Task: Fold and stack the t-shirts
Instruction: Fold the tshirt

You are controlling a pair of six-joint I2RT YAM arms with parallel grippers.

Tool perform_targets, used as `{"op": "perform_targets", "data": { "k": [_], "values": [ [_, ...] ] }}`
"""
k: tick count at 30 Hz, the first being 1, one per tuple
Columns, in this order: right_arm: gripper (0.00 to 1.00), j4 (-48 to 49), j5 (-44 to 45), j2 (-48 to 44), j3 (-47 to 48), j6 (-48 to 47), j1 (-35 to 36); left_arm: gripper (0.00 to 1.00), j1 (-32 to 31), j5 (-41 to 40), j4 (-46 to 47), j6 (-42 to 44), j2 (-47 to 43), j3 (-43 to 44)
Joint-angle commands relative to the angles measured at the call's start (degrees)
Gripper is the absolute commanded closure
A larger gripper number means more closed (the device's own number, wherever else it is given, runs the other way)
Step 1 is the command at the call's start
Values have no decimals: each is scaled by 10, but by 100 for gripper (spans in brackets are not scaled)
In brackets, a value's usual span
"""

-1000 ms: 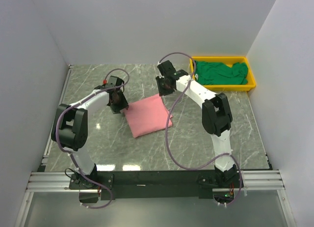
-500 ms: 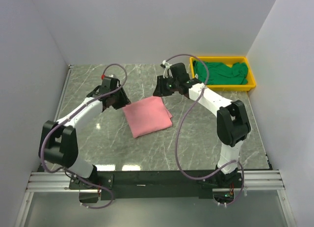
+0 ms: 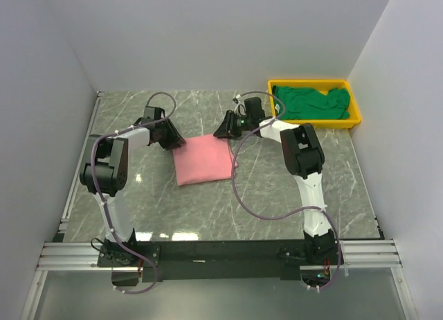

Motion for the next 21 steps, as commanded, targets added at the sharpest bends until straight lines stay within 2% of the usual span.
{"op": "perform_targets", "data": {
  "k": [1,5,8,12,15,18,21],
  "values": [
    [61,25,12,-6,14,22,-11,59,15,8,8,26,30,12],
    [61,28,27,-84,-59,10,-19,56,15,-3,-17,43,-2,21],
    [61,47,12,-164,-121,21,-15,54,12,-6,-34,43,-60,10],
    [61,113,-11,-274,-218,74,14,53,-3,-16,-63,47,-184,-30],
    [61,162,-20,-320,-280,111,58,54,-29,-35,-80,40,-257,-84],
    [61,214,-27,-329,-324,163,105,58,-51,-9,-59,11,-316,-169],
    [68,285,-34,-300,-346,202,136,64,-79,3,-22,-16,-344,-244]
  ]
}}
